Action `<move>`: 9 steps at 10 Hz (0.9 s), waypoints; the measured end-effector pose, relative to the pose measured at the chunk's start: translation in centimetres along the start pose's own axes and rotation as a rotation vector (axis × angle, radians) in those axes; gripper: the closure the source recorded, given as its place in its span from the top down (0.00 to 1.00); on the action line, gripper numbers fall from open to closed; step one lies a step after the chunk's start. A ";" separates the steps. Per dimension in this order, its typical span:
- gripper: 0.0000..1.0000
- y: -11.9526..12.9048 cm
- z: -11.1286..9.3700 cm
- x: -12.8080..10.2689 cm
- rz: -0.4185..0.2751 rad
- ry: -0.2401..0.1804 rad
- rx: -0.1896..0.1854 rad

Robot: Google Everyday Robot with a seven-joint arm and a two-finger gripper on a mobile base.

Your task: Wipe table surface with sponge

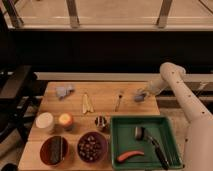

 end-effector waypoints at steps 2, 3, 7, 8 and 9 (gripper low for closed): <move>0.00 -1.4 1.0 -0.9 -0.029 -0.024 0.022; 0.00 -2.0 2.1 -2.2 -0.053 -0.053 0.023; 0.00 0.4 3.5 -7.3 -0.069 -0.105 0.009; 0.00 1.2 3.5 -8.1 -0.056 -0.109 0.007; 0.00 2.5 3.0 -8.7 -0.029 -0.104 0.002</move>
